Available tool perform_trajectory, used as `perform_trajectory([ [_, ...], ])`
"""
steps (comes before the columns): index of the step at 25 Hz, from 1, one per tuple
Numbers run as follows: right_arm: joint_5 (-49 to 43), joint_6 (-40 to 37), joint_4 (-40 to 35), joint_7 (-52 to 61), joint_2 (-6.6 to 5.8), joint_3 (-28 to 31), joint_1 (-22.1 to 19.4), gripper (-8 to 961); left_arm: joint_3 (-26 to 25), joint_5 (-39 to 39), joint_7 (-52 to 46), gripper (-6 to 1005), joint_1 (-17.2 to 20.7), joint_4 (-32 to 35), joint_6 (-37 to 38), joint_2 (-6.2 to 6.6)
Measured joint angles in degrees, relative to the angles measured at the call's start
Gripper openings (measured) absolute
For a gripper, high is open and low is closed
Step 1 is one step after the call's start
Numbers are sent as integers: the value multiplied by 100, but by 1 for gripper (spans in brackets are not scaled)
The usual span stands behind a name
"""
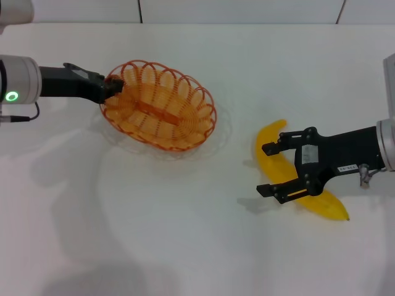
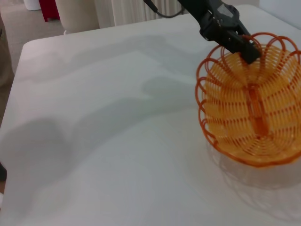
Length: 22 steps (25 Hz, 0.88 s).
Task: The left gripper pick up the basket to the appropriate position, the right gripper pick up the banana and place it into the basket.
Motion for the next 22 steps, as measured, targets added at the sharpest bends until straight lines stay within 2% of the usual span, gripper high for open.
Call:
perform_trajectory([
  [6, -2, 0, -4, 20, 0, 0, 5, 880, -19, -308, 176, 68, -14, -485, -346, -5],
  [14, -34, 0, -9, 65, 0, 0, 17, 880, -29, -573, 178, 67, 212, -769, -634, -9],
  [22, -43, 0, -8, 69, 0, 0, 17, 880, -43, -628, 254, 68, 262, -1035, -937, -21],
])
